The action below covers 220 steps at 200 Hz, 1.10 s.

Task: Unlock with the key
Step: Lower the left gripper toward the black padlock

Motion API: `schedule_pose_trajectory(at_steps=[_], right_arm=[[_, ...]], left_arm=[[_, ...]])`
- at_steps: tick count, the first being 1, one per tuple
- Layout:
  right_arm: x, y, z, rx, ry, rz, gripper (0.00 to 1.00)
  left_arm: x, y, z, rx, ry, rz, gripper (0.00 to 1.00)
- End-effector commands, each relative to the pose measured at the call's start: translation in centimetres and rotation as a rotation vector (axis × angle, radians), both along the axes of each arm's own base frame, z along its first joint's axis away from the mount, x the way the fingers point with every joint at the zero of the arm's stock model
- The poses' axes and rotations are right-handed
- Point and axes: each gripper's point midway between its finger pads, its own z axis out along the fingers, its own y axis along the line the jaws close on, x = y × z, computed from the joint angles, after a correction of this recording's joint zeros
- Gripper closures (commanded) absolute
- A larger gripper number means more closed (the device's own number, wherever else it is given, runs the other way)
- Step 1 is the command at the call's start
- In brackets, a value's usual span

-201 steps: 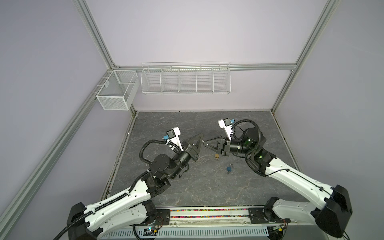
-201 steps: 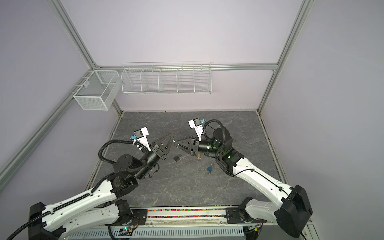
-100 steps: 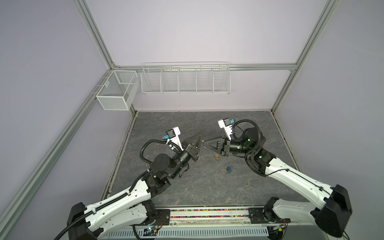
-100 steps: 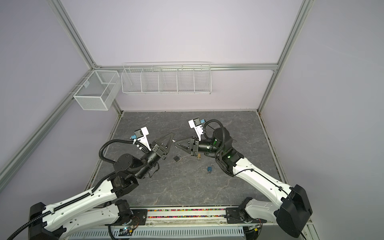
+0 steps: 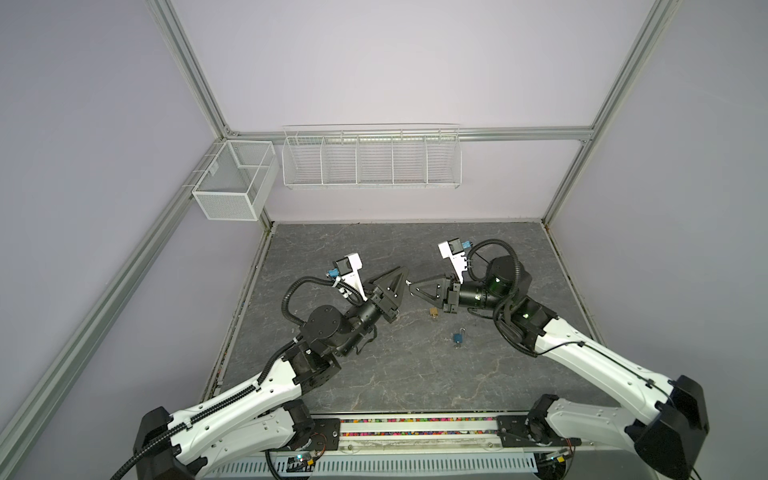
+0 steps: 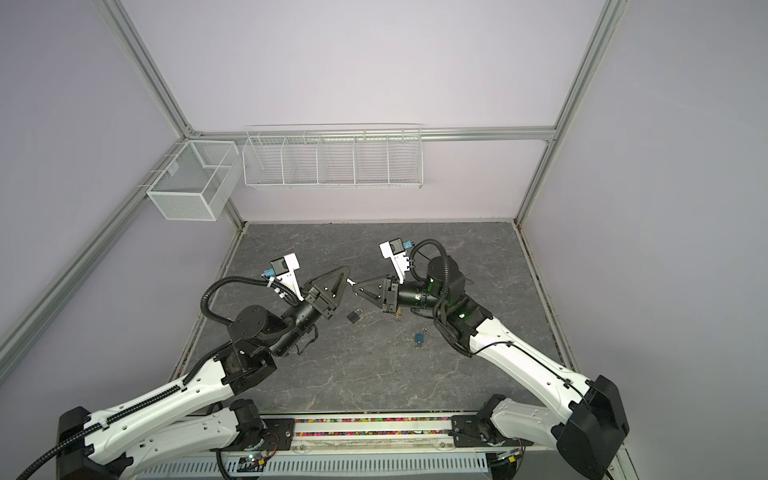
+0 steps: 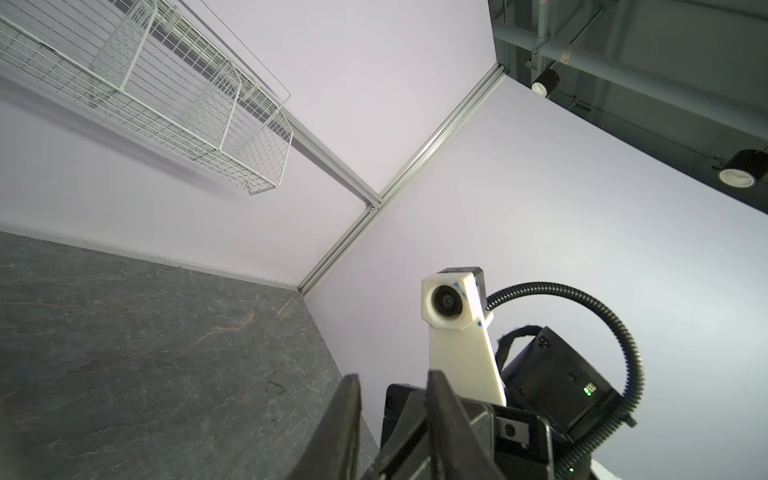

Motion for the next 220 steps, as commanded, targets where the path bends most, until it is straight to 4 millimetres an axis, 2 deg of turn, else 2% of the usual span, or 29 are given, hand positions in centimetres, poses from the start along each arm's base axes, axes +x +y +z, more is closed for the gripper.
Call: schedule_pose_trajectory(at_steps=[1,37,80,111,123,125,128,150,186,220], right_arm=[[0.5,-1.1,-1.0,-0.076,0.002,-0.067,0.94],[0.7,-3.4,-5.0,-0.264,0.055,-0.179,0.94],[0.3,-6.3,-8.7,-0.429,0.118,-0.277,0.94],[0.2,-7.9,-11.1,-0.500,0.164,-0.337,0.94],[0.4,-8.2,-11.3,-0.507,0.179,-0.358,0.93],[0.2,-8.4,-12.4,-0.526,0.195,-0.360,0.94],[0.2,-8.5,-12.8,-0.535,0.202,-0.361,0.93],[0.3,-8.3,-13.2,-0.526,0.215,-0.360,0.94],[1.2,-8.7,-14.6,-0.560,0.227,-0.412,0.93],[1.5,-9.3,-14.9,-0.545,0.241,-0.464,0.94]], left_arm=[[-0.1,1.1,0.9,0.026,-0.005,0.023,0.62],[1.8,2.8,-2.8,0.228,0.142,0.096,0.56],[3.7,3.8,-10.2,0.616,0.328,0.152,0.52],[5.0,2.7,-14.8,0.801,0.393,0.128,0.51],[5.8,2.3,-16.8,0.842,0.435,0.107,0.50],[6.0,2.3,-17.0,0.847,0.443,0.102,0.49],[6.1,2.2,-17.7,0.861,0.455,0.093,0.48],[7.6,1.5,-20.9,0.937,0.514,0.063,0.44],[10.0,0.6,-24.6,1.100,0.567,0.055,0.41],[12.0,0.1,-28.0,1.306,0.650,0.041,0.39]])
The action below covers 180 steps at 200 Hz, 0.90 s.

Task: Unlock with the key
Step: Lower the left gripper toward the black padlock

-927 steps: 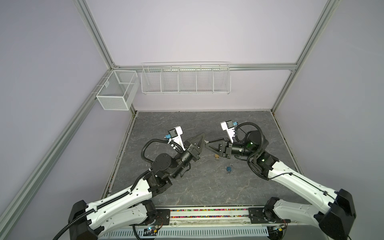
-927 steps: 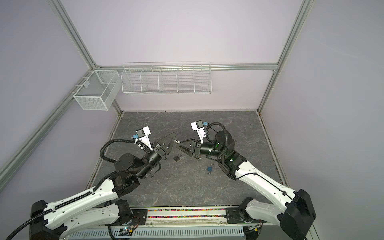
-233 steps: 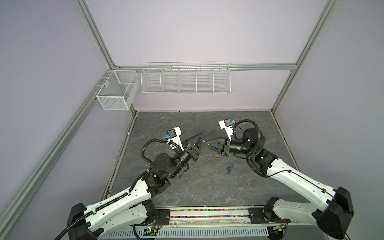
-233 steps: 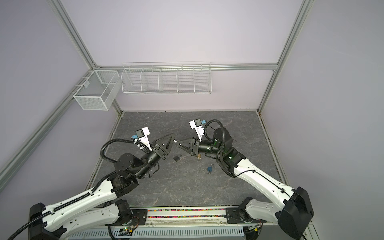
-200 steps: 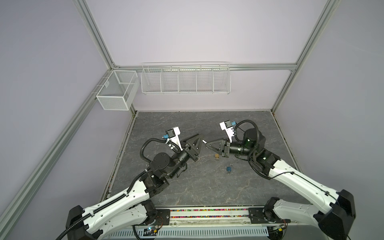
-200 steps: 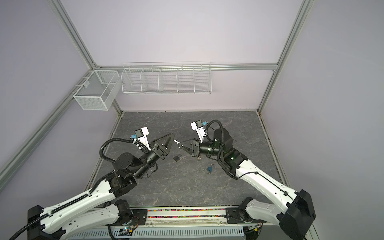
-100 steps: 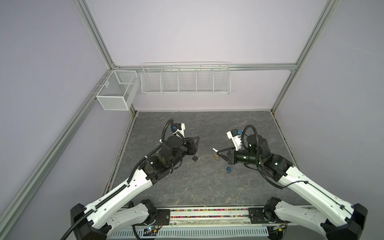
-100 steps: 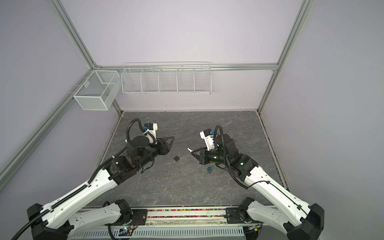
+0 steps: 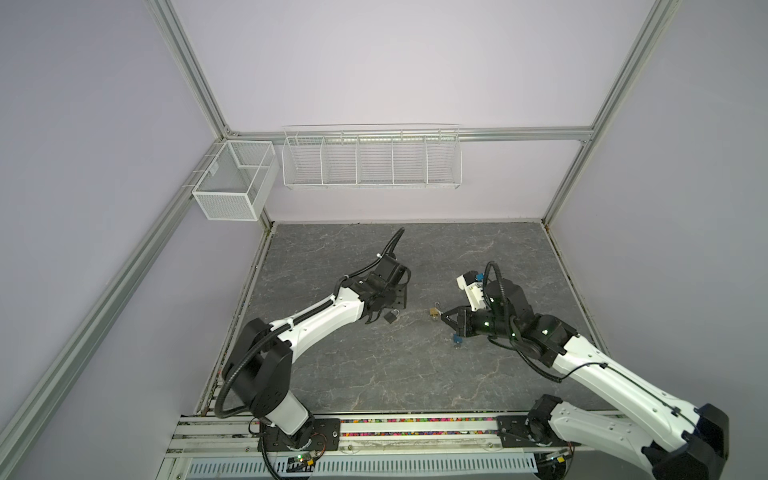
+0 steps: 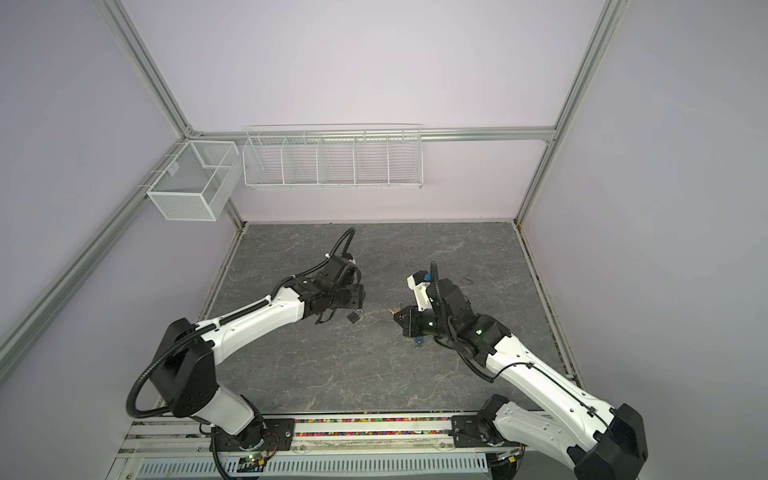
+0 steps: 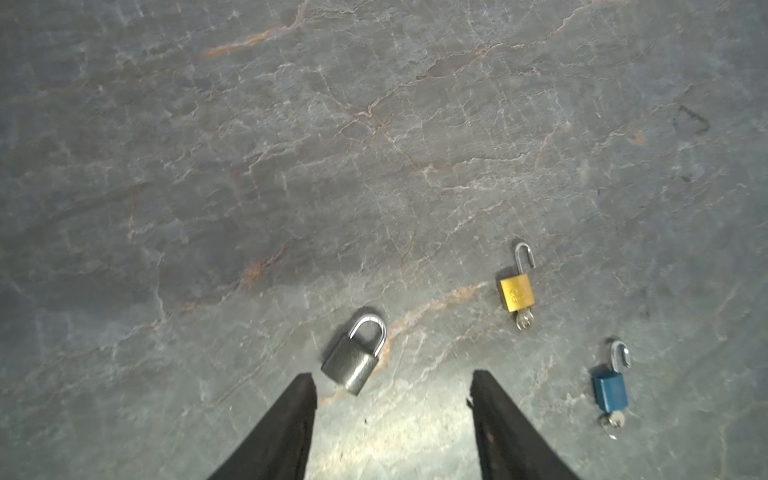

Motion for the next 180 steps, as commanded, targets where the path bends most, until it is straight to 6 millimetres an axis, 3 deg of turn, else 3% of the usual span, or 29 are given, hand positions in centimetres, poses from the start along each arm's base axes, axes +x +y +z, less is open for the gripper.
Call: schedule_pose_trajectory(at_steps=[1,64,109,180], right_arm=[[0.6,-0.8,-0.7,-0.001,0.000,-0.069,0.94],[0.8,-0.6,-1.0,0.006,-0.002,-0.071,0.94],[0.3,-0.3,-0.8,-0.005,-0.015,-0.018,0.94],[-0.9,-0.9,-0.2,0.023,-0.037,-0.001,0.94]], left_arm=[[0.6,0.8,-1.9,0.164,0.060,-0.041,0.39],[-0.1,-0.1,-7.6,0.212,0.188,-0.094,0.35],[-0.1,0.2,-10.1,0.262,0.255,-0.059,0.34],[-2.9,0.6,-10.3,0.236,0.314,0.034,0.35]])
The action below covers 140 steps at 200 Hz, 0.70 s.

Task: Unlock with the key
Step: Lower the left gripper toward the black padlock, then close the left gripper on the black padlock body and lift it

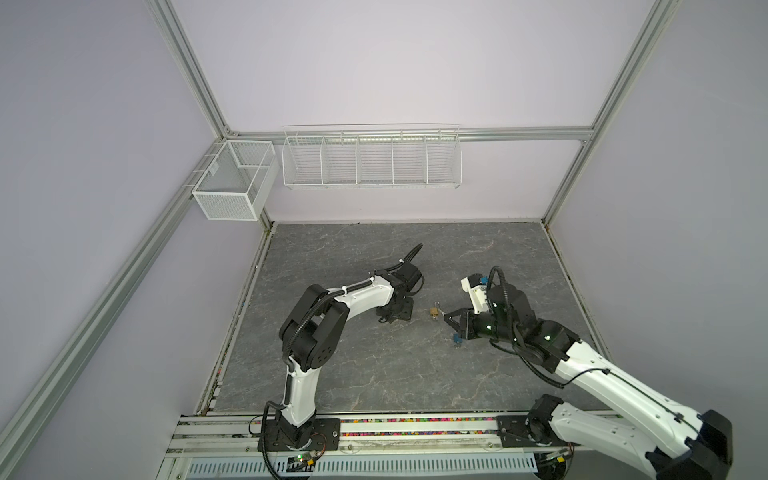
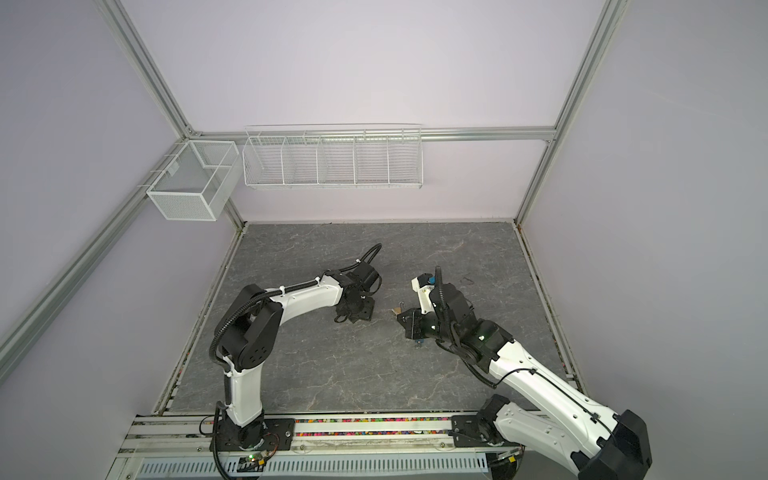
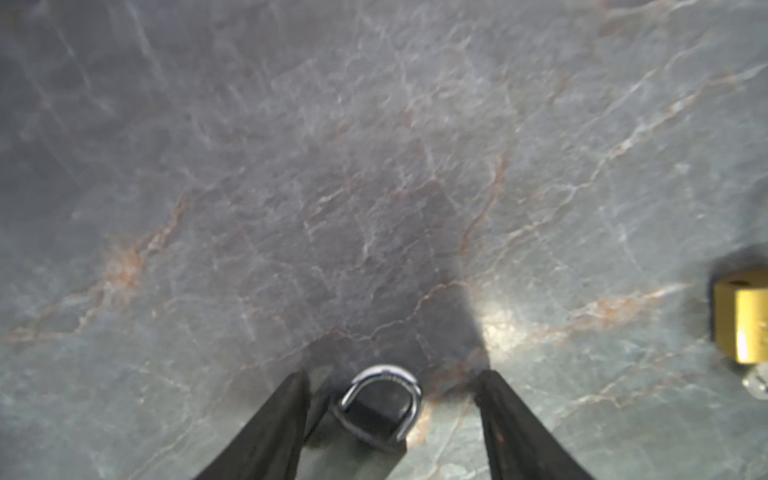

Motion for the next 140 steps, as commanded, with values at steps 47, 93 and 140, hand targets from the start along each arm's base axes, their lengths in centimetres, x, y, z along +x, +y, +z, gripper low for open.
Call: schedule_pose_trajectory(at_steps=[47,93,140], right_arm=[[-0.9,0.0,-0.3,0.010,-0.005,0.045,0.93],[-1.1,0.0,-0.6,0.007,-0.004,0.056,0.94],[-1.3,-0.2,-0.6,-0.006,-0.020,0.068,0.94]], left_arm=[[-2.4,0.1,1.0,0.097,-0.019,0.110,0.38],[-1.8,0.7,0.5,0.132,-0.043,0.193,0.43],[-1.7,-0.3,-0.1,0.075,-0.030,0.251,0.49]])
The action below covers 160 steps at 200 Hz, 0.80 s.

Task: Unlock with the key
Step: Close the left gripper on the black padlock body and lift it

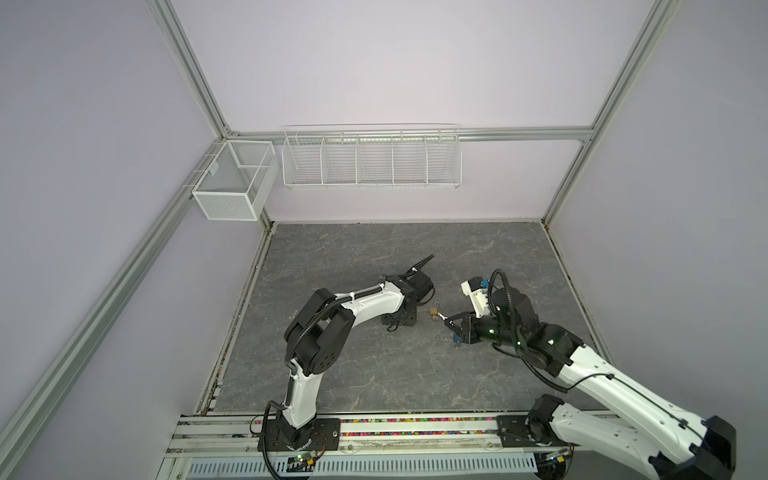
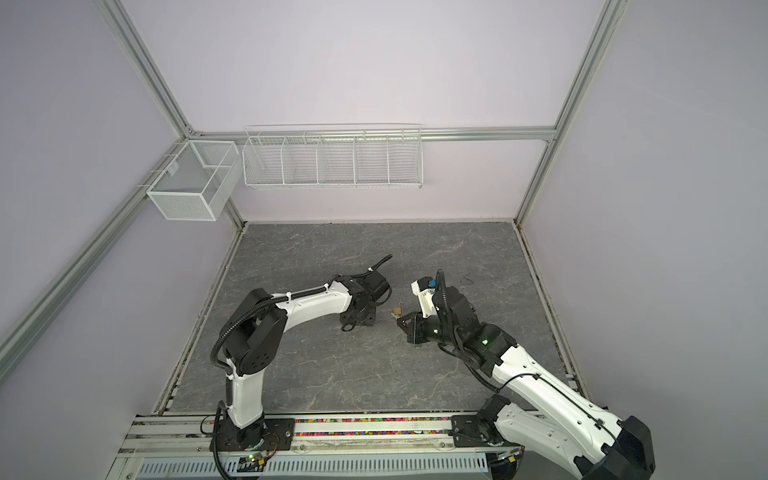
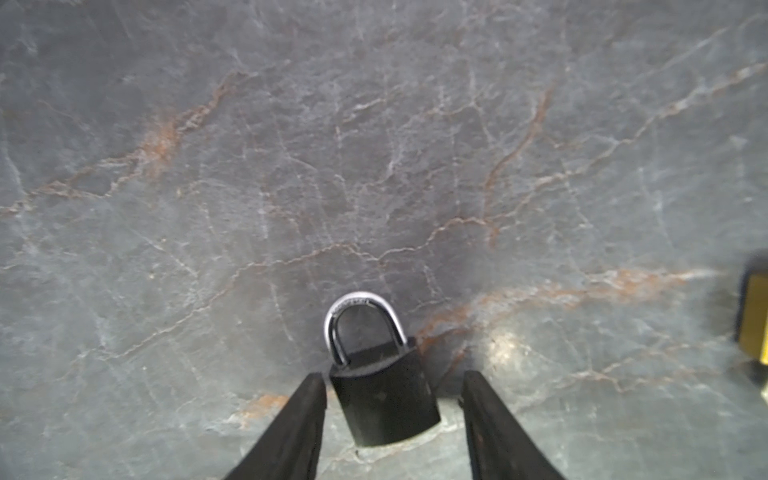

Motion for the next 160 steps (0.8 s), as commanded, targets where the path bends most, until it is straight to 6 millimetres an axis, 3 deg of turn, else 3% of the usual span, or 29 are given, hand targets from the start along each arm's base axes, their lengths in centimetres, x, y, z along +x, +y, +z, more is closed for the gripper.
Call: schedule_pose_trajectory(at_steps=[1,79,134,160], right_arm=[[-0.4,-0.3,-0.2,-0.012,-0.017,0.023,0.94],[-0.8,-0.6,-0.7,-0.064,-0.036,0.059,0.94],[-0.9,-0.7,-0.6,-0.073,-0.049,0.071,0.93],[-0.9,-0.9,-0.9,-0.086,-0.052,0.067,0.93]], left_arm=[[0.4,-0.1,-0.3,-0.001,-0.004,0.065,0.49],[0.1,0.1,-1.0,-0.022,0.000,0.138,0.58],[-0.4,0.9,-2.1,0.017,0.020,0.148,0.59],[-0.3,0.6,-2.1,-0.013,0.014,0.161,0.68]])
